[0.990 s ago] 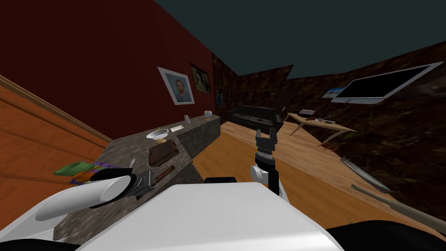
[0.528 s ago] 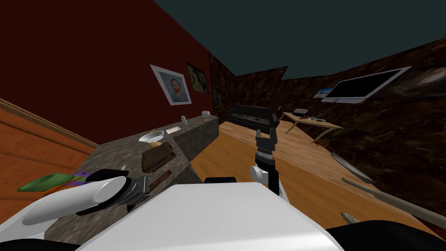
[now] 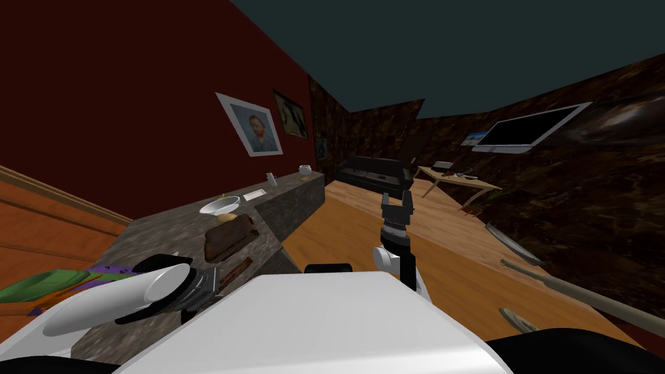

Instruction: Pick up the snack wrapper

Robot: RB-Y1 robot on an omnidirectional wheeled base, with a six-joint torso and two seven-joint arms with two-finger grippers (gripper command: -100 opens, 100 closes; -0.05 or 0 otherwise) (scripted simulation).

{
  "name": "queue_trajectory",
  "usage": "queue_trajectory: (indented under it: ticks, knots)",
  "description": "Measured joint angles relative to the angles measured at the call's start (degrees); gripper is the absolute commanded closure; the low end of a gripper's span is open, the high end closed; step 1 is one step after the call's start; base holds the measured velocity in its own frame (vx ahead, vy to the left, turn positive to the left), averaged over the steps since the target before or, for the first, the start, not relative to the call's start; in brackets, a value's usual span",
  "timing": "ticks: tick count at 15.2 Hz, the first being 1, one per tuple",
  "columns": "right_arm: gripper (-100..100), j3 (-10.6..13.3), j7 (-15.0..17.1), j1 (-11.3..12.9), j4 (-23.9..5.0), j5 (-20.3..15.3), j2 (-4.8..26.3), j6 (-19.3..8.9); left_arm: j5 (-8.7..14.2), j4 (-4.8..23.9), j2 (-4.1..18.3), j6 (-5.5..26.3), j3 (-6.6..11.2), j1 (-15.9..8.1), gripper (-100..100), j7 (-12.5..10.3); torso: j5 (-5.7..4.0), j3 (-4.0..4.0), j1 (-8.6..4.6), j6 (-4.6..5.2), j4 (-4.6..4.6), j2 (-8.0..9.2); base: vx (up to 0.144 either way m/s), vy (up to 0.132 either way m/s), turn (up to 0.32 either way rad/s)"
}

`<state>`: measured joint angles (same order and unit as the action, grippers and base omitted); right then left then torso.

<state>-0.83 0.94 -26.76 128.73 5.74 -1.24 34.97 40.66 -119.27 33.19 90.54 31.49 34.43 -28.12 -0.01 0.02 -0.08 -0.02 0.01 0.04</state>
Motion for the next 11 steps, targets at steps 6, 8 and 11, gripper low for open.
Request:
queue_trajectory:
  ticks: [6,8,11]
  knots:
    - [0,0.00,0.00,0.00,0.00,0.00,0.00,0.00,-0.35,1.14,-0.16,-0.93,-0.29,-0.24,100,0.41,0.04,-0.04,0.11,0.06,-0.02,-0.06,-0.002,-0.001,0.001]
    - [0,0.00,0.00,0.00,0.00,0.00,0.00,0.00,-0.07,0.55,-0.07,-0.63,-0.07,0.01,100,0.33,0.01,-0.04,0.11,0.04,-0.01,-0.08,0.010,0.007,0.021]
    - [0,0.00,0.00,0.00,0.00,0.00,0.00,0.00,0.97,-1.62,0.51,1.12,0.85,0.49,100,-0.39,0.00,-0.06,0.11,0.03,-0.01,-0.11,0.012,0.008,0.015]
